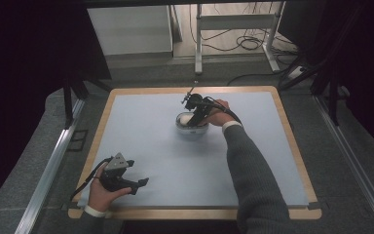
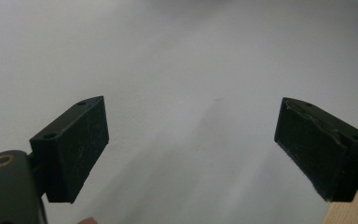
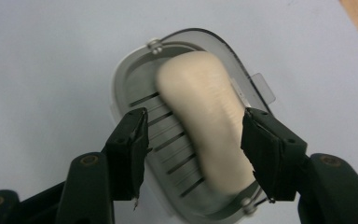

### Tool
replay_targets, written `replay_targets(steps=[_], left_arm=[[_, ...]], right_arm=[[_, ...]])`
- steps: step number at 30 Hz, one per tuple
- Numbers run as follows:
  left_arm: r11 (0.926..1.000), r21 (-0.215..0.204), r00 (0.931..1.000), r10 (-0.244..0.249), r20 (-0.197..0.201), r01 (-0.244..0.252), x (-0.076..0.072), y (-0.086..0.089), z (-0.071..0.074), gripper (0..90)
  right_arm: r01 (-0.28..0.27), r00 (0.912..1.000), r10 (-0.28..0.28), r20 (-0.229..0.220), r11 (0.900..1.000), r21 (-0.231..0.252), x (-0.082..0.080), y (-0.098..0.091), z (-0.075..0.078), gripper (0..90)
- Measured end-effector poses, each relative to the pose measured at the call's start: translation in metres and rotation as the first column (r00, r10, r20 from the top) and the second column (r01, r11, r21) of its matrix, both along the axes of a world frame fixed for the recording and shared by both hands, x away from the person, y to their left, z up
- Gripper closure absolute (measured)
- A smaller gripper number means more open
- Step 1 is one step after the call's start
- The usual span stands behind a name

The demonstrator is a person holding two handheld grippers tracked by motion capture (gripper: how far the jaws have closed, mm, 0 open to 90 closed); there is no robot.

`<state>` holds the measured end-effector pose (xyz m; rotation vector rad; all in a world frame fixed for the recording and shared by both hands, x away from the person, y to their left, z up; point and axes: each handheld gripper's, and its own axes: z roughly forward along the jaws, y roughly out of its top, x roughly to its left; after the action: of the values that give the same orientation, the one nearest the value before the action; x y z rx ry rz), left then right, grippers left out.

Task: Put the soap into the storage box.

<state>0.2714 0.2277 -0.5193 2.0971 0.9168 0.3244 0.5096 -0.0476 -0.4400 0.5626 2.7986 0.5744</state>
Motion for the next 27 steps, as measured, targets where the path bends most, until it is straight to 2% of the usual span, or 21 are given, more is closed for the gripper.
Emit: replay_targets(steps=[1,2,3,4,5,9,14,16,18,21,22,27], left_arm=[[1.0000,0.000,1.0000,0.000,-0.001,0.000,0.000,0.000,0.000,10.4],[1.0000,0.004,1.0000,-0.001,0.000,0.001,0.000,0.000,0.000,10.4],[1.0000,0.003,1.0000,-0.002,0.000,0.002,0.000,0.000,0.000,10.4],[1.0000,0.002,1.0000,-0.002,0.000,0.002,0.000,0.000,0.000,10.4],[1.0000,0.002,1.0000,-0.002,-0.001,0.002,0.000,0.000,0.000,10.3],[1.0000,-0.003,1.0000,-0.001,-0.001,0.001,0.000,0.000,0.000,10.4],[1.0000,0.000,1.0000,-0.001,0.002,0.001,0.000,0.000,0.000,10.3],[1.0000,-0.002,1.0000,0.002,0.002,-0.002,0.000,0.000,0.000,10.4],[1.0000,0.004,1.0000,0.003,0.001,-0.003,0.000,0.001,0.001,10.4],[1.0000,0.003,1.0000,0.004,0.001,-0.004,0.000,0.001,0.001,10.4],[1.0000,0.005,1.0000,0.005,-0.001,-0.005,0.000,0.000,0.000,10.4],[0.9999,0.011,1.0000,0.006,-0.004,-0.005,0.001,-0.001,-0.001,10.3]], right_arm=[[0.002,1.0000,-0.002,0.002,0.9999,0.012,0.000,-0.001,0.002,40.5],[0.026,0.9996,-0.026,0.012,0.9987,0.044,-0.003,-0.003,0.007,40.5],[0.026,0.9996,-0.026,0.012,0.9987,0.044,-0.003,-0.003,0.007,40.5],[0.036,0.9992,-0.037,0.016,0.9973,0.064,-0.004,-0.006,0.009,40.4],[0.054,0.9982,-0.056,0.022,0.9932,0.103,-0.007,-0.010,0.013,39.5],[0.076,0.9962,-0.081,0.033,0.9902,0.117,-0.012,-0.018,0.015,37.8],[0.106,0.9929,-0.114,0.036,0.9790,0.174,-0.025,-0.036,0.014,36.1],[0.113,0.9919,-0.122,0.036,0.9766,0.183,-0.027,-0.040,0.013,35.7],[0.145,0.9867,-0.157,0.041,0.9651,0.219,-0.037,-0.055,0.008,35.1],[0.181,0.9797,-0.195,0.046,0.9591,0.218,-0.043,-0.064,0.005,34.4],[0.199,0.9760,-0.215,0.036,0.9479,0.248,-0.051,-0.077,0.000,34.3],[0.224,0.9699,-0.242,0.028,0.9302,0.291,-0.068,-0.103,-0.010,33.4]])
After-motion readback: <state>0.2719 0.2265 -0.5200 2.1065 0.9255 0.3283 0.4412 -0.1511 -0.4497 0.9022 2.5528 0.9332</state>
